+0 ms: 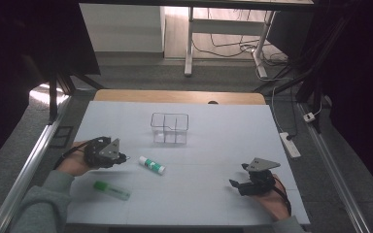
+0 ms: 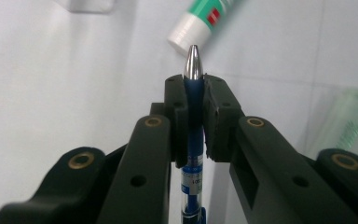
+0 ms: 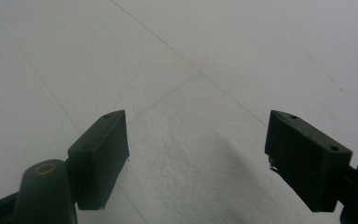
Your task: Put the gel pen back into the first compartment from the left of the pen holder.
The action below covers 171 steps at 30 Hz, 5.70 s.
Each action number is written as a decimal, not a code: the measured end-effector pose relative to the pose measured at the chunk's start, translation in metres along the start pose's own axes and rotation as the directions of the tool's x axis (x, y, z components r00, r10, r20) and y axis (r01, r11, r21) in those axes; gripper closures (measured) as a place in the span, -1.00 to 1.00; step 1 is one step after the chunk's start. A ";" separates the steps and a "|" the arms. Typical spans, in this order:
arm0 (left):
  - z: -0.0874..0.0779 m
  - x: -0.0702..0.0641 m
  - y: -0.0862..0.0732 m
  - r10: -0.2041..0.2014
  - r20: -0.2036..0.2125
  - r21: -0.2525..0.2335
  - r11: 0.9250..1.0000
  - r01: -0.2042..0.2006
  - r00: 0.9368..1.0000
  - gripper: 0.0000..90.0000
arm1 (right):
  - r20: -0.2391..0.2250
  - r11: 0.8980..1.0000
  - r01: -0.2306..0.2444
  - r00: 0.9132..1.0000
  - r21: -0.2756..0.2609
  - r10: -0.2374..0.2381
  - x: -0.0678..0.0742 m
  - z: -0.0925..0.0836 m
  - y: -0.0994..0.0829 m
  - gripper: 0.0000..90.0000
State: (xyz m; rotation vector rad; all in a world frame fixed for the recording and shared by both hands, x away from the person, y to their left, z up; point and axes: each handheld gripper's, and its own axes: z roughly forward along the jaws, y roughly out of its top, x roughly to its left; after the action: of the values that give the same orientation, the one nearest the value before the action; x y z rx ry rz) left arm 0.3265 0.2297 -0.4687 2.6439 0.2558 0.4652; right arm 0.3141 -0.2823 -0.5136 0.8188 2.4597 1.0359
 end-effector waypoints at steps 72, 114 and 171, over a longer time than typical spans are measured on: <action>-0.015 0.019 0.034 -0.511 -0.095 -0.552 0.741 0.382 0.854 0.78 | 0.021 1.000 -0.016 1.000 -0.014 0.016 -0.002 -0.003 0.000 -0.53; -0.007 0.065 0.069 -0.601 -0.005 -0.677 0.590 0.439 0.799 0.78 | 0.033 0.999 -0.016 0.999 -0.042 0.017 -0.004 -0.005 0.000 -0.51; 0.031 0.108 0.101 -0.662 0.039 -0.671 0.537 0.511 0.748 0.64 | 0.008 0.997 -0.047 0.999 -0.062 0.048 -0.006 -0.008 -0.002 -0.51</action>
State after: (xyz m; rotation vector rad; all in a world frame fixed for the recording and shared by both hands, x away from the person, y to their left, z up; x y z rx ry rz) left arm 0.4475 0.1552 -0.4185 1.6604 0.8690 0.4917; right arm 0.3138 -0.2908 -0.5089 0.8644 2.3984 1.1158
